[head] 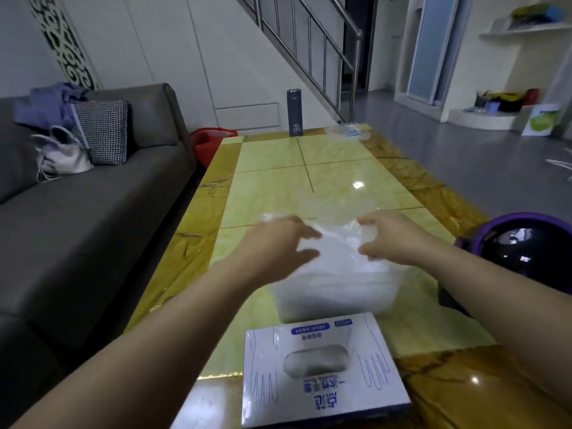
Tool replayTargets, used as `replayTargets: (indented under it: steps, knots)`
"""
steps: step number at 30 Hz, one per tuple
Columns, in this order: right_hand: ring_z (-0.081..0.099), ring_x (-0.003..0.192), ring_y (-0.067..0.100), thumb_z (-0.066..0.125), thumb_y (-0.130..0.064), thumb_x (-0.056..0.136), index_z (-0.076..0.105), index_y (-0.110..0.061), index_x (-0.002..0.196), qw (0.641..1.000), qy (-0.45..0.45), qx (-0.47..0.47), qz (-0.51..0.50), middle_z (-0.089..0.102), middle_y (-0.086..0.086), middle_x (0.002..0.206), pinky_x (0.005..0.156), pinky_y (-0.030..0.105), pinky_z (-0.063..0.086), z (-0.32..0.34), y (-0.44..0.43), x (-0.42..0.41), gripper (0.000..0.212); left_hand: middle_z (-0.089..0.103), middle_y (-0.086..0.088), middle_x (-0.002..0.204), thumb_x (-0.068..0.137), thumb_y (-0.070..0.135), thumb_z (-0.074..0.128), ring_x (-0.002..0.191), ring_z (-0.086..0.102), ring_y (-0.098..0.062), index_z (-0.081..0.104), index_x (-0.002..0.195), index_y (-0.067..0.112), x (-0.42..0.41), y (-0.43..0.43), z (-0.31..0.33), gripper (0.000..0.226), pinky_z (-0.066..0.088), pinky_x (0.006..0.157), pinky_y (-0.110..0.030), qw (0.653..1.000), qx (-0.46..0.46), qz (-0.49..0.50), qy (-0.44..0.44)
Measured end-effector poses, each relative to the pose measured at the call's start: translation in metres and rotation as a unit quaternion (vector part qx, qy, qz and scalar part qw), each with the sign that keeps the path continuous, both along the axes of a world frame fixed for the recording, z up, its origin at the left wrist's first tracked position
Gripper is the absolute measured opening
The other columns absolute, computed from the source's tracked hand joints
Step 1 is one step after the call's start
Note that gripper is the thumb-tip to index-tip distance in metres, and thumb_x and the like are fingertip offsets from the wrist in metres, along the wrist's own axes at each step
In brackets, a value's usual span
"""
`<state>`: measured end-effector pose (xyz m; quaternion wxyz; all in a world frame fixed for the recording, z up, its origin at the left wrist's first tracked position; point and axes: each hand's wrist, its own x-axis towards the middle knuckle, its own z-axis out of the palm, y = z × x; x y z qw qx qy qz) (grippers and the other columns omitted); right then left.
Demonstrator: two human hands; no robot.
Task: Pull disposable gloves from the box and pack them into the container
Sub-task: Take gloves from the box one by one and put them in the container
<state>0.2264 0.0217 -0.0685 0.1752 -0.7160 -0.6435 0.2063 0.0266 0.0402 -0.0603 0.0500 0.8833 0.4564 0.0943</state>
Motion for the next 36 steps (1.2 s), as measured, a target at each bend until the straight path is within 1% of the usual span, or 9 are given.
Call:
replayTargets:
  steps: [2,6,10,13,16,21,28,32,36]
  knots:
    - [0.064,0.100,0.020,0.068,-0.014,0.084,0.046,-0.008,0.138,0.995,-0.098,-0.027,0.020,0.050,0.010,0.138,0.085,0.031,0.052,-0.004,0.004,-0.004,0.059,0.048,0.005,0.141,0.093,0.042,0.053,0.119,0.052,-0.017,0.050,0.135,0.029,0.012,0.008,-0.010,0.044,0.043,0.101,-0.036,0.989,-0.117,0.010,0.090]
    - [0.056,0.109,0.025,0.073,-0.029,0.081,0.057,-0.010,0.122,0.958,-0.260,-0.107,0.061,0.054,0.005,0.125,0.086,0.032,0.051,-0.006,0.006,-0.013,0.047,0.044,0.001,0.145,0.092,0.045,0.054,0.131,0.042,-0.020,0.038,0.145,0.021,0.028,0.028,-0.016,0.061,0.032,0.107,-0.033,0.959,-0.194,0.014,0.205]
    - [0.031,0.123,0.027,0.071,-0.034,0.082,0.059,-0.018,0.102,0.883,-0.464,0.020,0.063,0.031,0.007,0.135,0.087,0.034,0.034,0.008,0.010,-0.019,0.028,0.053,-0.004,0.137,0.084,0.053,0.062,0.125,0.050,-0.024,0.045,0.140,0.011,0.041,0.046,-0.025,0.072,0.039,0.100,-0.033,0.940,-0.218,0.034,0.261]
    - [0.038,0.119,0.028,0.070,-0.027,0.084,0.060,-0.015,0.118,0.901,-0.407,0.088,0.120,0.035,0.007,0.133,0.090,0.034,0.039,0.001,0.026,-0.023,0.037,0.052,-0.005,0.138,0.078,0.059,0.065,0.125,0.050,-0.024,0.043,0.141,0.011,0.046,0.052,-0.035,0.082,0.039,0.100,-0.035,0.923,-0.247,0.042,0.292]
    - [0.048,0.120,0.027,0.076,-0.025,0.079,0.037,-0.020,0.143,0.950,-0.231,-0.078,0.196,0.039,0.005,0.141,0.095,0.037,0.045,-0.027,0.045,-0.021,0.076,0.048,-0.007,0.141,0.089,0.046,0.059,0.125,0.049,-0.026,0.037,0.144,0.012,0.050,0.056,-0.048,0.069,0.039,0.098,-0.034,0.918,-0.254,0.041,0.303]
    - [0.036,0.133,0.037,0.080,-0.032,0.073,0.001,-0.037,0.150,0.930,-0.213,-0.247,0.173,0.024,0.011,0.154,0.101,0.048,0.041,-0.056,0.067,-0.007,0.110,0.022,-0.012,0.155,0.101,0.032,0.037,0.134,0.033,-0.034,0.008,0.152,0.030,0.047,0.061,-0.065,0.060,0.032,0.108,-0.045,0.916,-0.281,0.093,0.272]
    - [0.028,0.138,0.032,0.076,-0.035,0.077,0.004,-0.029,0.152,0.903,-0.255,-0.290,0.190,0.019,0.006,0.156,0.107,0.046,0.034,-0.061,0.075,-0.010,0.104,0.002,-0.015,0.159,0.103,0.034,0.030,0.143,0.015,-0.037,-0.009,0.152,0.020,0.052,0.054,-0.055,0.064,0.021,0.111,-0.044,0.903,-0.292,0.122,0.292]
    - [0.031,0.137,0.029,0.073,-0.031,0.081,0.017,-0.021,0.151,0.914,-0.222,-0.290,0.179,0.025,0.006,0.154,0.110,0.044,0.032,-0.060,0.074,-0.014,0.090,0.026,-0.013,0.154,0.097,0.040,0.047,0.135,0.037,-0.030,0.015,0.151,0.008,0.049,0.048,-0.034,0.070,0.035,0.101,-0.035,0.911,-0.274,0.066,0.301]
    - [0.033,0.137,0.025,0.072,-0.039,0.081,0.030,-0.020,0.148,0.914,-0.293,-0.202,0.194,0.031,0.002,0.152,0.108,0.037,0.032,-0.031,0.047,-0.021,0.081,0.043,-0.004,0.147,0.097,0.034,0.051,0.132,0.043,-0.022,0.033,0.147,0.013,0.030,0.030,-0.004,0.057,0.033,0.108,-0.035,0.967,-0.188,0.046,0.165]
